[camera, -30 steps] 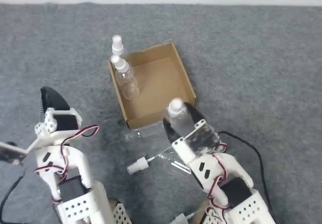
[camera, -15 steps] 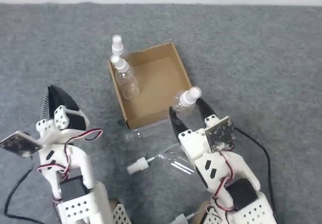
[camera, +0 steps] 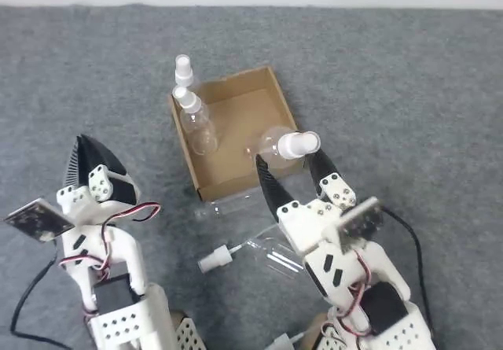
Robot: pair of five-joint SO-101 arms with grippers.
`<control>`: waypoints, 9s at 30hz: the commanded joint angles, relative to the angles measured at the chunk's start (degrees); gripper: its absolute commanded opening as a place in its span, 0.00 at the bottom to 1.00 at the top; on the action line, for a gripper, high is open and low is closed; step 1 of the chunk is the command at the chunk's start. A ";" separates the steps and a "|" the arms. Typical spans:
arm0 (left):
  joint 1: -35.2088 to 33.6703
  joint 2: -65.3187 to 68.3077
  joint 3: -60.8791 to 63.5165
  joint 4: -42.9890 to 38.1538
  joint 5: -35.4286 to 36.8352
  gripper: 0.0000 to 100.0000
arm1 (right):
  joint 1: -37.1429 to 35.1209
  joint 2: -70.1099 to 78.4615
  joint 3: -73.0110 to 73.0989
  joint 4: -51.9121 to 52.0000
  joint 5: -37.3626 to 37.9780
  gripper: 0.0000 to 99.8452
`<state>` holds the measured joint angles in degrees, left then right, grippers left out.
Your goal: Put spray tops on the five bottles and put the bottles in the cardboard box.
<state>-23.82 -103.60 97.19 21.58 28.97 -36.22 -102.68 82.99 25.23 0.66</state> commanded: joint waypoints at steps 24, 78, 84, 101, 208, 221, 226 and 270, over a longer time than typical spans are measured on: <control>0.09 -0.79 -0.66 0.00 -0.53 0.01 | -3.03 22.81 -36.75 -1.80 -0.53 0.10; 0.00 -0.79 -0.66 -0.09 -0.62 0.01 | -8.13 71.16 -45.54 3.38 -0.70 0.10; 0.00 -0.79 -0.66 -0.09 -0.62 0.01 | -8.13 71.16 -41.41 -1.98 -0.62 0.10; 0.00 -0.79 -0.66 -0.09 -0.62 0.01 | -8.13 71.16 -28.92 -18.15 -0.62 0.10; 0.09 -0.79 -0.66 -0.09 -3.34 0.01 | -10.68 78.55 -24.18 -14.11 7.21 0.27; 0.09 -0.79 -0.66 -0.09 -3.34 0.01 | -10.59 66.77 -24.26 0.31 7.47 0.27; 0.09 -0.79 -0.66 -0.09 -3.34 0.01 | -10.59 61.67 -24.26 5.14 7.47 0.27; -3.16 -0.88 -0.66 -0.35 -3.08 0.01 | -10.86 56.31 -39.12 44.44 20.66 0.27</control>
<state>-26.99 -103.60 97.19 21.58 26.15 -47.38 -44.13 47.30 67.96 23.08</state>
